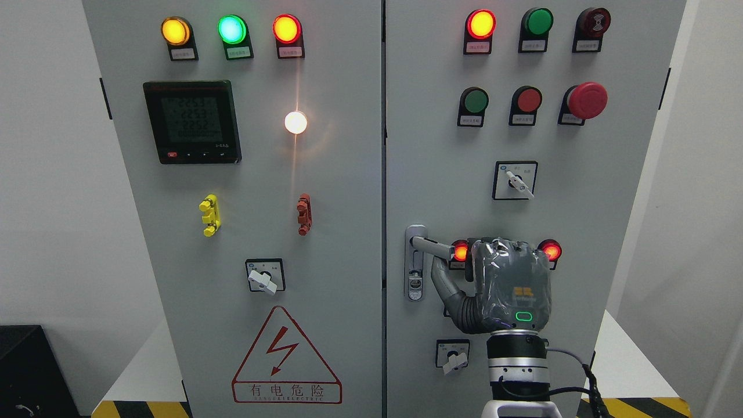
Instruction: Release door handle
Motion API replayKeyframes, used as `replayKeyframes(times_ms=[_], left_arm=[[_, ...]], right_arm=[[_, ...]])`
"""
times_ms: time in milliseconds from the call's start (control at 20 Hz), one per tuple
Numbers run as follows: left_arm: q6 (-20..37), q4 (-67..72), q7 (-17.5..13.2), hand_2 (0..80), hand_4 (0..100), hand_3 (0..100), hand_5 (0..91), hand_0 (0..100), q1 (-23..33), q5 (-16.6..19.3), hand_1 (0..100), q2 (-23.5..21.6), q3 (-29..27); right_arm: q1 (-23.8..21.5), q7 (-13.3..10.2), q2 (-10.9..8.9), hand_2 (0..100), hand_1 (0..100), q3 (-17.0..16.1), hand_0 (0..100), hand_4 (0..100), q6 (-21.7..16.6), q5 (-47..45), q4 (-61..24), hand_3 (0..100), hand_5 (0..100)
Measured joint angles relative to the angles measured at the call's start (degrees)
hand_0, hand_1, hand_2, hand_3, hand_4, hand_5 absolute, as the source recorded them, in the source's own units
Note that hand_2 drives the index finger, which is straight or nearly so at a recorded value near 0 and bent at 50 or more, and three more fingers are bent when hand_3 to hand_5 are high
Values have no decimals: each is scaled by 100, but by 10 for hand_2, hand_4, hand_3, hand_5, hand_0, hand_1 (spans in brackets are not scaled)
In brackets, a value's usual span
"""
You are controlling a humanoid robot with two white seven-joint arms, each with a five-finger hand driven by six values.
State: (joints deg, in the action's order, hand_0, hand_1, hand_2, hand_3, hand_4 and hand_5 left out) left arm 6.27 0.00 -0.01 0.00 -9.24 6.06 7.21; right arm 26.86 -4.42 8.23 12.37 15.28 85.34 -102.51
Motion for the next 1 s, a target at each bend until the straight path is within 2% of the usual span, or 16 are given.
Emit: replayKeyframes(times_ms=[401,651,851,1001], left_arm=[[0,0,0,0,0,0,0,120,0,0,556,0,0],[0,0,0,0,0,0,0,120,0,0,556,0,0],[0,0,0,0,0,0,0,120,0,0,556,0,0],[0,0,0,0,0,0,0,120,0,0,556,0,0]], right_arm=[[-150,-37,0,867,332,5,471,1000,-22,-5,-85,1000,1000],[-319,-189,-20,819,335,2,474,1000,-86,-12,-176,1000,1000],[-537,-418,-37,771,336,-90,475,1000,-443,-20,-292,1000,1000],[-755,-639,-43,715,338,-234,476,979,-879,-63,-391,1000,1000]])
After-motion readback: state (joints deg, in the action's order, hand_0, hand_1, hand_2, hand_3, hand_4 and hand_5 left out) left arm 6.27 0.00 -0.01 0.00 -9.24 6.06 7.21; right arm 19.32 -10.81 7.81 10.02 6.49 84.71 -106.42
